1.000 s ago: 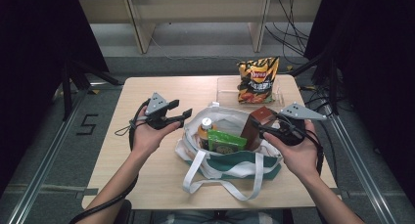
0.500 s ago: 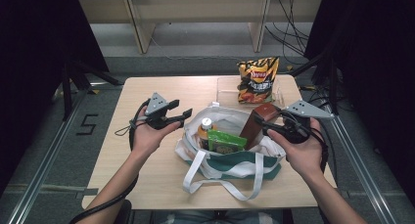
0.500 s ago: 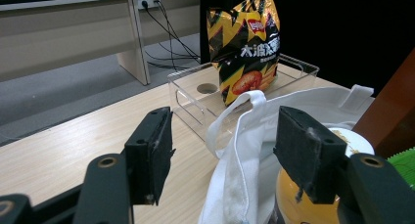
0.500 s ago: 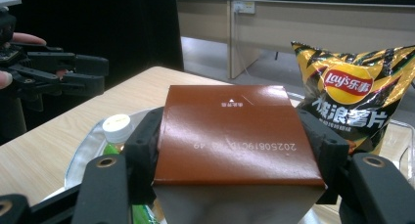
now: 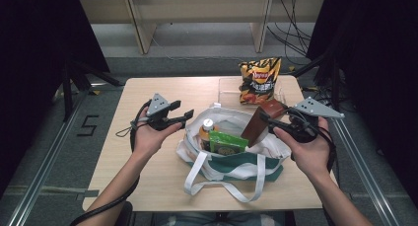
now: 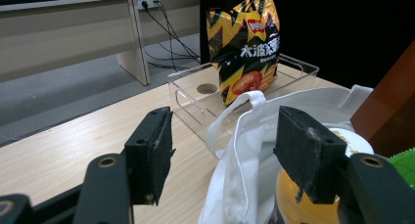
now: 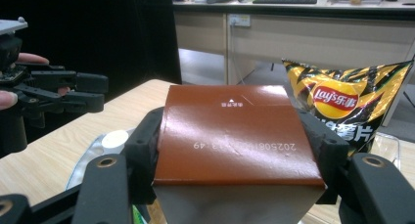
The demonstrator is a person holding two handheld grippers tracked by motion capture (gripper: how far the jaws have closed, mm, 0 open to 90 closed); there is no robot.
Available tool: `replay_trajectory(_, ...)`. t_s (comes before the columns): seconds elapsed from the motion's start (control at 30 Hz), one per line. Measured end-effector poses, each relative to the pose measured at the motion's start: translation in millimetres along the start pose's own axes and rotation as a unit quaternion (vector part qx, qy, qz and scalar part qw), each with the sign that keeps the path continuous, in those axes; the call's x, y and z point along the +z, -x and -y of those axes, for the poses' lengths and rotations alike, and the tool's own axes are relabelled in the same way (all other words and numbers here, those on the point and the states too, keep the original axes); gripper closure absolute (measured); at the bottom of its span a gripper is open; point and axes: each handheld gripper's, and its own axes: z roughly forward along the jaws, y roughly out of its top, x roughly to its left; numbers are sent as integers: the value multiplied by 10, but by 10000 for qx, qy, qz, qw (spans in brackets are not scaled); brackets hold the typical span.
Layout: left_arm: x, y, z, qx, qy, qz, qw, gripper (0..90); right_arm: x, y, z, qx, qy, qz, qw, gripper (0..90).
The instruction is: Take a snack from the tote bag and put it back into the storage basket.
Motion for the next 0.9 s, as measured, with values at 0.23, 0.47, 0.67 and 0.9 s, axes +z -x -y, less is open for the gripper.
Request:
replay_trajectory(0.23,-7,-8,-6,20,11,-3,10000,386,-36,18,-29,-6,153,41,9999,387)
replay_trajectory(0.47,-8,-10,-7,26,15,-5,10000,386,-78,34,-69,76,300,27,9995,388)
replay_trajectory(0.67,-12,-9,-10,16,26,-12,10000,386,-129,46,-105,137,421,71,9990,388)
replay_trajectory(0.9,-8,-7,-10,25,20,-3,10000,386,-171,58,-148,88,583,86,9982,389)
